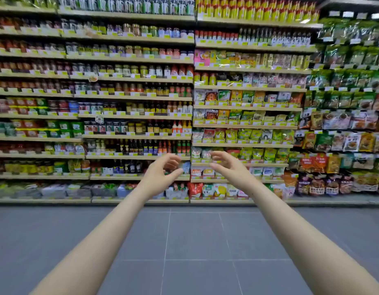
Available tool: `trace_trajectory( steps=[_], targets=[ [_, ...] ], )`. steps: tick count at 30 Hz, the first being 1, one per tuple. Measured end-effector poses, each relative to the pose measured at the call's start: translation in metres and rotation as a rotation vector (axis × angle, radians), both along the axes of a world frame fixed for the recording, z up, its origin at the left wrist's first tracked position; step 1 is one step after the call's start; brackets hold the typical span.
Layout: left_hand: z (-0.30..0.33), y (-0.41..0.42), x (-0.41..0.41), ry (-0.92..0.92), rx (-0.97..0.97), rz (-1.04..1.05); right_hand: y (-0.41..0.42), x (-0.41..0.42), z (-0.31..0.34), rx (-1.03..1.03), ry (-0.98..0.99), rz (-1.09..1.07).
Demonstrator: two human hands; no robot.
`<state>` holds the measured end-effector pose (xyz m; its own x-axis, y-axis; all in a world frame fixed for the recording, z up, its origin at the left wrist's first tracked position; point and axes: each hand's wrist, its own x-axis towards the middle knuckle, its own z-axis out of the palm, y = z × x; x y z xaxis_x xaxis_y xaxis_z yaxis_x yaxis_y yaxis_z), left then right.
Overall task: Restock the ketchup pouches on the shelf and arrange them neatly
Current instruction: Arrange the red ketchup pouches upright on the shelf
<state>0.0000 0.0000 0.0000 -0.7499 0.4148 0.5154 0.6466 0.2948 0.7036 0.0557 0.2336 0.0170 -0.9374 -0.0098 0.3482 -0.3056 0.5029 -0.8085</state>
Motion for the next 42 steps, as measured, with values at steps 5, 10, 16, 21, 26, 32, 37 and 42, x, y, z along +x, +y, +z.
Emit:
trace_trajectory(
  steps=[5,10,16,21,26,32,37,42],
  targets=[
    [-0.073,0.001,-0.028,-0.06,-0.029,0.082,0.004,-0.032,-0.059,-0.026,-0.125,0.015],
    [-0.13,-0.018,-0.078,-0.147,-0.061,0.118,-0.008,-0.084,-0.111,-0.04,-0.254,0.046],
    [-0.167,-0.059,-0.175,-0.206,-0.088,0.164,-0.045,-0.185,-0.149,-0.028,-0.347,0.072],
    [-0.178,-0.112,-0.283,-0.23,-0.167,0.169,-0.084,-0.291,-0.171,-0.063,-0.362,0.054],
    [-0.175,-0.145,-0.406,-0.222,-0.178,0.192,-0.109,-0.399,-0.18,-0.091,-0.411,0.026],
    [-0.187,-0.13,-0.528,-0.236,-0.171,0.147,-0.098,-0.516,-0.189,-0.127,-0.43,-0.026],
    [-0.21,-0.101,-0.634,-0.259,-0.172,0.113,-0.066,-0.626,-0.21,-0.125,-0.444,-0.031],
    [-0.206,-0.06,-0.756,-0.273,-0.173,0.133,-0.028,-0.749,-0.216,-0.098,-0.477,-0.007]
  ],
)
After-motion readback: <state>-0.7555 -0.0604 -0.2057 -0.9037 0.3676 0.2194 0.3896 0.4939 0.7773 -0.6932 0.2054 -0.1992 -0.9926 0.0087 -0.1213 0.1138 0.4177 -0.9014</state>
